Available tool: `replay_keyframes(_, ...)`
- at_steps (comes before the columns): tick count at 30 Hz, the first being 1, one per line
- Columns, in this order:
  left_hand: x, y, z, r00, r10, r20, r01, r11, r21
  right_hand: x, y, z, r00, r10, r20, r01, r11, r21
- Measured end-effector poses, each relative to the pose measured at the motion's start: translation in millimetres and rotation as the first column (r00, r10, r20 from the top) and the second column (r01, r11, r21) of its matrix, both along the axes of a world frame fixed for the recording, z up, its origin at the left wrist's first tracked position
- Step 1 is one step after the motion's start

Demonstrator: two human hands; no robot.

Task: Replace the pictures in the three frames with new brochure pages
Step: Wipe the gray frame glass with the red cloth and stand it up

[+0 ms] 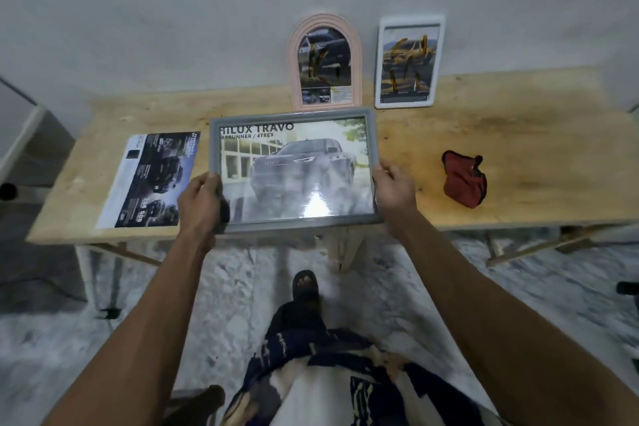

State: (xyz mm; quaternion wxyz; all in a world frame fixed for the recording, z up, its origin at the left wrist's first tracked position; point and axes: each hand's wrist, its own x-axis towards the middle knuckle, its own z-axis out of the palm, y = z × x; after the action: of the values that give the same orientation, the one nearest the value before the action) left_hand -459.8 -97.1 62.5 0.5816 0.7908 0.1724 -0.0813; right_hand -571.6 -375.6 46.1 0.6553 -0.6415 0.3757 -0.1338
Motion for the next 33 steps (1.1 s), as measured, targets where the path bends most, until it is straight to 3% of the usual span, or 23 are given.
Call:
replay_keyframes(7,60.3,41.2,8.1,1.0,-0.001,0.005,0.002,0.992,-0.126,71.0,19.6,27.7,0.993,0.121,0.002,-0.121,0.992,0.025)
replay_keyframes(12,144.0,75.8,-0.3,1.0,-0.026,-0.003,0.026,0.993,-0.118,157.3,44.6,27.7,0.977,0.201,-0.066,-0.204,0.978,-0.036)
replay_keyframes(24,358.4,103.3,-4.2,0.972,-0.233,0.021,0.227,0.96,0.167,342.3,73.5,23.1,0.953,0.151,-0.263,-0.212,0.951,-0.223)
replay_keyframes(33,416.7,82.5,-27.7,0.978,-0.21,-0.016,0.208,0.954,0.214,409.6,75.3,1.1,0.924,0.069,-0.377,-0.194,0.933,-0.305)
